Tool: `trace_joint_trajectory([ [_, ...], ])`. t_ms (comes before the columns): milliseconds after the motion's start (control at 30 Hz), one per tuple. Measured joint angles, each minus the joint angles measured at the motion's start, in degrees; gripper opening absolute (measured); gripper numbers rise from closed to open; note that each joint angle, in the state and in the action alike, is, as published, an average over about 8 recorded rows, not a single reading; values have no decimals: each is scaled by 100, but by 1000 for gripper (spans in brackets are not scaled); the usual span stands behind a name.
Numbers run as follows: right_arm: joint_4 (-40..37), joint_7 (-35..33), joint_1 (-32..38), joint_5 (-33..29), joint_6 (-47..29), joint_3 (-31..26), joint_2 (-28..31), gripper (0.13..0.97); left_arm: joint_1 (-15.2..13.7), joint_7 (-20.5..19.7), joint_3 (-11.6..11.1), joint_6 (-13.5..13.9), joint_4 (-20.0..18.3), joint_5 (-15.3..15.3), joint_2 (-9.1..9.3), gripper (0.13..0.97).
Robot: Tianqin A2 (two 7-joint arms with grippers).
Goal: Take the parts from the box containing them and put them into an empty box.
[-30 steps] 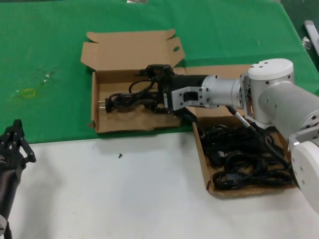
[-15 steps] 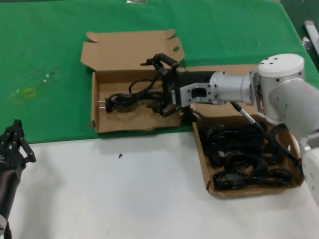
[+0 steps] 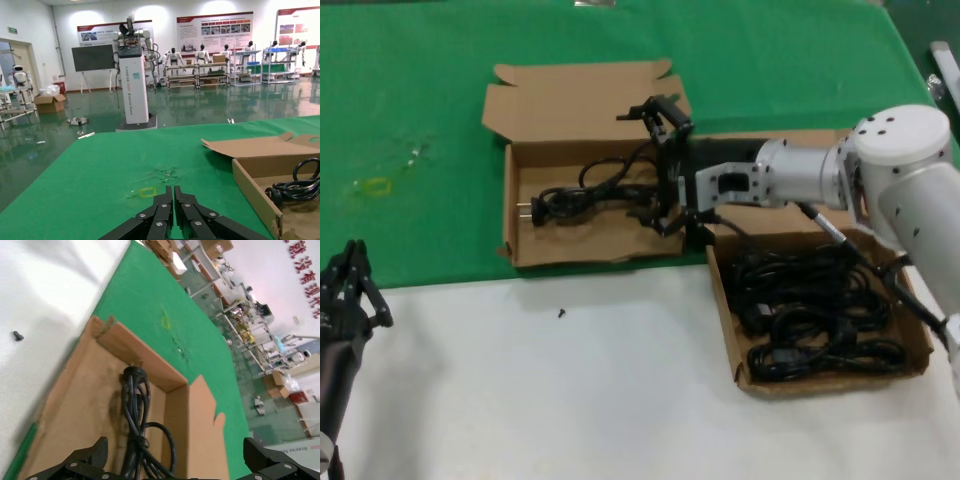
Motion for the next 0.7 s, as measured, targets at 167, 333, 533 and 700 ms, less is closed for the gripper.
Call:
trace_joint_trajectory([
  [167, 273, 256, -252, 49, 188, 64, 28, 941, 0, 0, 0, 0, 0, 0, 0, 163],
  [333, 673, 632, -621, 120, 466, 159, 69, 965, 0, 0, 0, 0, 0, 0, 0, 210],
  [533, 1217, 1145, -1128, 218, 843, 287, 125, 965, 0, 0, 0, 0, 0, -1, 0, 284],
  [700, 1679, 1579, -1552, 300, 1164, 396, 172, 966, 0, 0, 0, 0, 0, -1, 0, 375],
])
